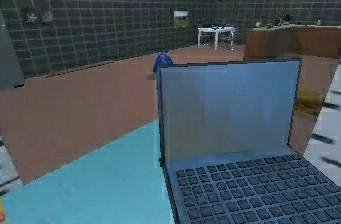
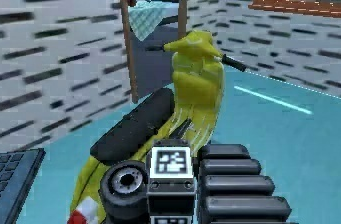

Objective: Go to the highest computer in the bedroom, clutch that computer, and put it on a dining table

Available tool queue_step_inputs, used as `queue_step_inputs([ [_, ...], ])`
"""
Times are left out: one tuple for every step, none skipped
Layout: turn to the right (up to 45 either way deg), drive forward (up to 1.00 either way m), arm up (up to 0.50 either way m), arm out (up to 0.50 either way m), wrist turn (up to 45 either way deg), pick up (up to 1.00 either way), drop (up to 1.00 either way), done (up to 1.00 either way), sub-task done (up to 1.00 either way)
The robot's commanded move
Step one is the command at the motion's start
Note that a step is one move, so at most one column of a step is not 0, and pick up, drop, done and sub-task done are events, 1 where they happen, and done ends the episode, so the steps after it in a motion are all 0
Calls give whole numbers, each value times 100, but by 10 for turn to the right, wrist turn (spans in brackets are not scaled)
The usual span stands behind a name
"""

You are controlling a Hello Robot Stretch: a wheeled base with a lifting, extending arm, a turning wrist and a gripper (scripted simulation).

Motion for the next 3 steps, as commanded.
queue_step_inputs([
  [90, 0, 0, 0, 0, 0, 0, 0, 0],
  [0, 75, 0, 0, 0, 0, 0, 0, 0],
  [60, 0, 0, 0, 0, 0, 0, 0, 0],
])
